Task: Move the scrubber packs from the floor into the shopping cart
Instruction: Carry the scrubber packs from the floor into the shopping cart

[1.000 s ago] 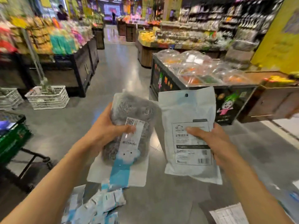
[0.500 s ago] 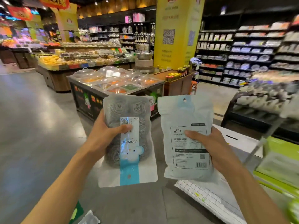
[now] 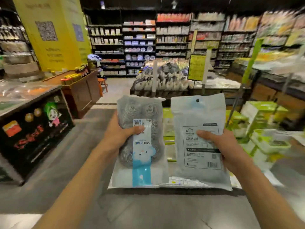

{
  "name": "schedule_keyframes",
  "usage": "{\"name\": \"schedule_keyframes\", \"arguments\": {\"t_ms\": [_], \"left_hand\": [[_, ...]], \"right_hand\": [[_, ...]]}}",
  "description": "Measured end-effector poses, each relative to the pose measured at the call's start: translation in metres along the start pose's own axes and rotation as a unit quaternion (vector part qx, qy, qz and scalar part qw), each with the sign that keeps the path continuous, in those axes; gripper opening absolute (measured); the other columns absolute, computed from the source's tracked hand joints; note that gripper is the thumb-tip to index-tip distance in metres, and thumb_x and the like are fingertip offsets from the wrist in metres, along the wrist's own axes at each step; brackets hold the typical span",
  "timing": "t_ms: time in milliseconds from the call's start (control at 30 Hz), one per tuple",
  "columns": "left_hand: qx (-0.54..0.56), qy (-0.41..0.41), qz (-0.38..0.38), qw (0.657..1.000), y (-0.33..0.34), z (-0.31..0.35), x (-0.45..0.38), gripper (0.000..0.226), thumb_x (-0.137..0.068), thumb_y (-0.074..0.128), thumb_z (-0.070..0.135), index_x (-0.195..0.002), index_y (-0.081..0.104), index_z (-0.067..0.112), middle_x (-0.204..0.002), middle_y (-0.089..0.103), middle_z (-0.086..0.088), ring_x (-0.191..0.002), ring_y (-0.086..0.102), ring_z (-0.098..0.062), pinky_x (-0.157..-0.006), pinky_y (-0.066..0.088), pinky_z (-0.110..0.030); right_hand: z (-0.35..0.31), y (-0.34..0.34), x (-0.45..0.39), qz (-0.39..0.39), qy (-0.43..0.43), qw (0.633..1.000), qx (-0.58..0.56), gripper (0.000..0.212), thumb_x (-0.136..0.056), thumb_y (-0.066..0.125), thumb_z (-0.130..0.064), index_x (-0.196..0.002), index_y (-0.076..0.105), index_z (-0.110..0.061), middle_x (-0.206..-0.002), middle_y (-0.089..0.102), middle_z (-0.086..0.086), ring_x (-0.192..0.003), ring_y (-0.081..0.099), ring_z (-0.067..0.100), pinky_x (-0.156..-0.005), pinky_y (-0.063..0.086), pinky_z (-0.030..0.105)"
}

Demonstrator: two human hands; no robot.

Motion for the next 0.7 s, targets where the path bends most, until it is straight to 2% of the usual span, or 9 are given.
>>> {"name": "schedule_keyframes", "arguments": {"t_ms": [133,233,333,400,467,567,700], "left_hand": [[-0.009,0.001,-0.090,0.996,0.133,-0.024,-0.034,0.074,-0.067,0.090,0.002,-0.130,0.056,0.019,-0.116,0.076,-0.007,-0.104,0.075,-0.027,-0.087,0.061,-0.051],[-0.001,-0.001,-0.150,0.989,0.243,-0.038,-0.045,0.074,-0.065,0.089,-0.001,-0.128,0.056,0.020,-0.111,0.077,-0.004,-0.100,0.075,-0.024,-0.080,0.063,-0.044],[0.008,-0.011,-0.214,0.977,0.345,-0.053,-0.047,0.083,-0.057,0.094,0.002,-0.129,0.055,0.016,-0.108,0.078,-0.006,-0.097,0.076,-0.025,-0.076,0.063,-0.041],[0.011,-0.015,-0.249,0.968,0.405,-0.062,-0.047,0.081,-0.060,0.092,-0.001,-0.130,0.055,0.015,-0.107,0.078,-0.006,-0.095,0.076,-0.023,-0.076,0.064,-0.039],[0.017,-0.014,-0.287,0.958,0.461,-0.070,-0.049,0.075,-0.065,0.088,-0.006,-0.129,0.056,0.016,-0.103,0.079,-0.001,-0.092,0.077,-0.018,-0.076,0.064,-0.035],[0.023,-0.030,-0.351,0.936,0.540,-0.086,-0.054,0.078,-0.058,0.090,0.002,-0.125,0.056,0.022,-0.100,0.079,0.004,-0.091,0.077,-0.016,-0.074,0.063,-0.033],[0.034,-0.055,-0.417,0.907,0.642,-0.104,-0.060,0.080,-0.060,0.090,0.002,-0.130,0.055,0.016,-0.105,0.078,-0.002,-0.090,0.077,-0.015,-0.070,0.063,-0.031]], "right_hand": [[0.000,-0.122,-0.001,0.080,-0.001,0.997,-0.010,0.027,-0.087,0.076,-0.007,-0.113,0.072,-0.008,-0.098,0.080,0.011,-0.083,0.079,0.029,-0.060,0.063,0.036],[-0.001,-0.214,0.005,0.146,-0.001,0.989,-0.004,0.027,-0.086,0.077,-0.007,-0.112,0.072,-0.010,-0.098,0.080,0.011,-0.085,0.079,0.029,-0.065,0.064,0.038],[0.001,-0.299,0.017,0.227,0.008,0.974,-0.007,0.027,-0.083,0.080,-0.009,-0.109,0.072,-0.014,-0.098,0.081,0.009,-0.087,0.079,0.029,-0.079,0.062,0.046],[0.002,-0.346,0.025,0.272,0.012,0.962,-0.012,0.028,-0.083,0.080,-0.009,-0.109,0.072,-0.014,-0.098,0.080,0.010,-0.089,0.078,0.030,-0.083,0.061,0.048],[0.004,-0.389,0.032,0.317,0.012,0.948,-0.011,0.030,-0.084,0.079,-0.009,-0.112,0.071,-0.013,-0.100,0.080,0.010,-0.090,0.078,0.030,-0.082,0.062,0.047],[0.008,-0.444,0.042,0.373,0.012,0.927,-0.020,0.030,-0.087,0.077,-0.009,-0.115,0.071,-0.013,-0.101,0.080,0.009,-0.090,0.078,0.028,-0.078,0.063,0.043],[0.011,-0.508,0.042,0.419,0.011,0.908,-0.021,0.030,-0.090,0.074,-0.012,-0.120,0.070,-0.013,-0.105,0.080,0.008,-0.094,0.078,0.028,-0.071,0.064,0.039]]}}
Point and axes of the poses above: each hand's wrist, its own x-axis away from the middle knuckle, its own y-axis out of the palm, z = x × y, the point moved 5 cm from there along -x, towards the middle knuckle
